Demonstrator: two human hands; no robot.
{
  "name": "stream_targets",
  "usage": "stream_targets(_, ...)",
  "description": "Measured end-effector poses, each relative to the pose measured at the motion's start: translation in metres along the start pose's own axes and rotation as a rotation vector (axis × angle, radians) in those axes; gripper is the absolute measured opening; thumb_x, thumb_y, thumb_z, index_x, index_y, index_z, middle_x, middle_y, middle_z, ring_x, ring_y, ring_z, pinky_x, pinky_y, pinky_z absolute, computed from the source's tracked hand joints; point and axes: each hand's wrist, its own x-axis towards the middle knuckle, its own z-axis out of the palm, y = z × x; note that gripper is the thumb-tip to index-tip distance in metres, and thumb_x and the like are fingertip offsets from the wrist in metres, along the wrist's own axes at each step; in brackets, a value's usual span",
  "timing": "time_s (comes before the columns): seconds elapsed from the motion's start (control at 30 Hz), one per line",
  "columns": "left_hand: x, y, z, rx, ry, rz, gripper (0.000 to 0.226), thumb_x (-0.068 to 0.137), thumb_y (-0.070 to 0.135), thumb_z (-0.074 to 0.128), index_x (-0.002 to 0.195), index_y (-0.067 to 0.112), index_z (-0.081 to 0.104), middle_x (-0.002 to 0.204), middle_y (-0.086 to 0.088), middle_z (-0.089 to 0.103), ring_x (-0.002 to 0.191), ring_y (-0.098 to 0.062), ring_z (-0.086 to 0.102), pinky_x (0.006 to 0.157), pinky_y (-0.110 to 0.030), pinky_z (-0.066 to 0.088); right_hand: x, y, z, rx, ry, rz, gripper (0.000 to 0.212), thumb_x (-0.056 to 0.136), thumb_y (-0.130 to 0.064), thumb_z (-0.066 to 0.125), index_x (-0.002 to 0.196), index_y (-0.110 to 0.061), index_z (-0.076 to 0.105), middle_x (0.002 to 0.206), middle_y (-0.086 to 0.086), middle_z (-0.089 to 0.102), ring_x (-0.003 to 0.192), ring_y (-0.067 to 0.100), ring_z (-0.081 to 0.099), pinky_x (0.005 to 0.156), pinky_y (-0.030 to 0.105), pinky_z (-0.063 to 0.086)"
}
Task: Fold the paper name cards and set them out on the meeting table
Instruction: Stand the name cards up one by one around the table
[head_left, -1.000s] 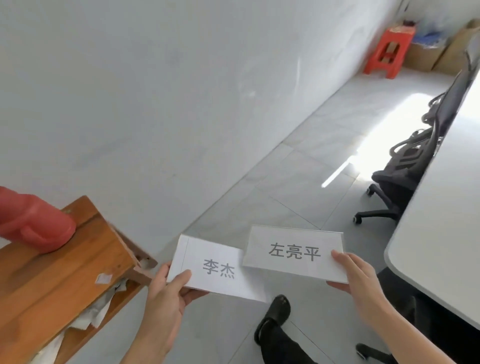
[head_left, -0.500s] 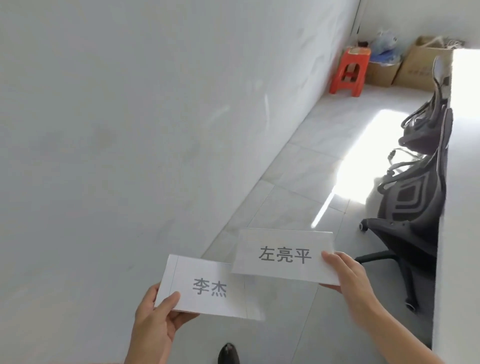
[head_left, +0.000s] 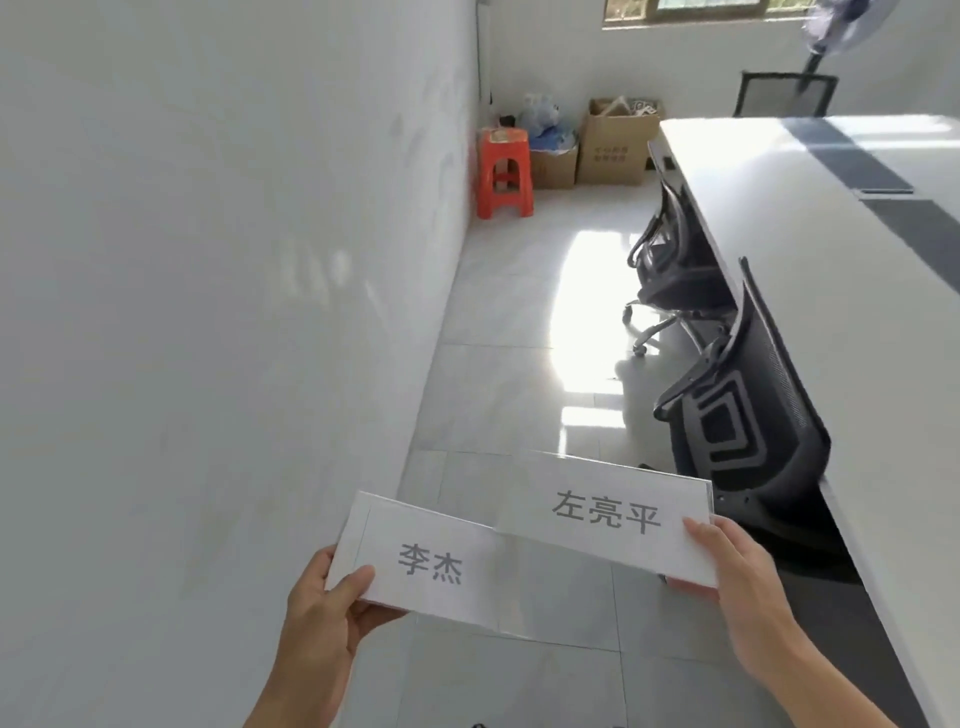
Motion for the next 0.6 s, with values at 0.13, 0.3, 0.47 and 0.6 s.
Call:
stream_targets(0.13,0.081,0.029,0.058,0.081,-0.188,-0.012,0.022,0.092,-0.005,0.044,0.106,0.005,0.057,0.095,-0.021,0.070,0.081,-0.036,0.066,0.059,-0.038,0.061,0.035,-0.016,-0.011,0.071,0.182,0.019,0.021,0.093,-0.024,0.054,0.104,-0.011,0.066,0.103,0.012,0.072,0.098,0.031,0.064,0.084,0.055,0.055)
stream_targets(0.3,0.166,0.043,0.140,0.122,-0.326,-0.063,0.021,0.092,-0.006,0.043,0.104,0.005,0.057,0.096,-0.023,0.069,0.084,-0.037,0.065,0.056,-0.037,0.060,0.098,-0.039,-0.027,0.149,0.305,0.014,0.043,0.077,-0.043,0.065,0.106,-0.011,0.065,0.103,0.012,0.073,0.100,0.033,0.064,0.086,0.057,0.054)
stream_targets(0.47,0.235,0.073,0.220,0.107,-0.401,-0.077,0.020,0.091,-0.008,0.043,0.100,0.002,0.056,0.090,-0.023,0.069,0.068,-0.030,0.071,0.053,-0.040,0.060,0.180,-0.064,-0.030,0.255,0.335,0.030,0.035,0.083,-0.033,0.063,0.107,-0.008,0.064,0.107,0.017,0.071,0.094,0.028,0.063,0.090,0.059,0.051)
stream_targets(0.6,0.297,0.110,0.278,0.150,-0.465,-0.040,0.020,0.091,-0.008,0.042,0.097,0.003,0.056,0.091,-0.023,0.066,0.065,-0.025,0.072,0.053,-0.040,0.060,0.246,-0.098,-0.023,0.278,0.325,0.028,0.044,0.073,-0.040,0.065,0.103,-0.008,0.064,0.100,0.016,0.073,0.088,0.029,0.064,0.088,0.060,0.050)
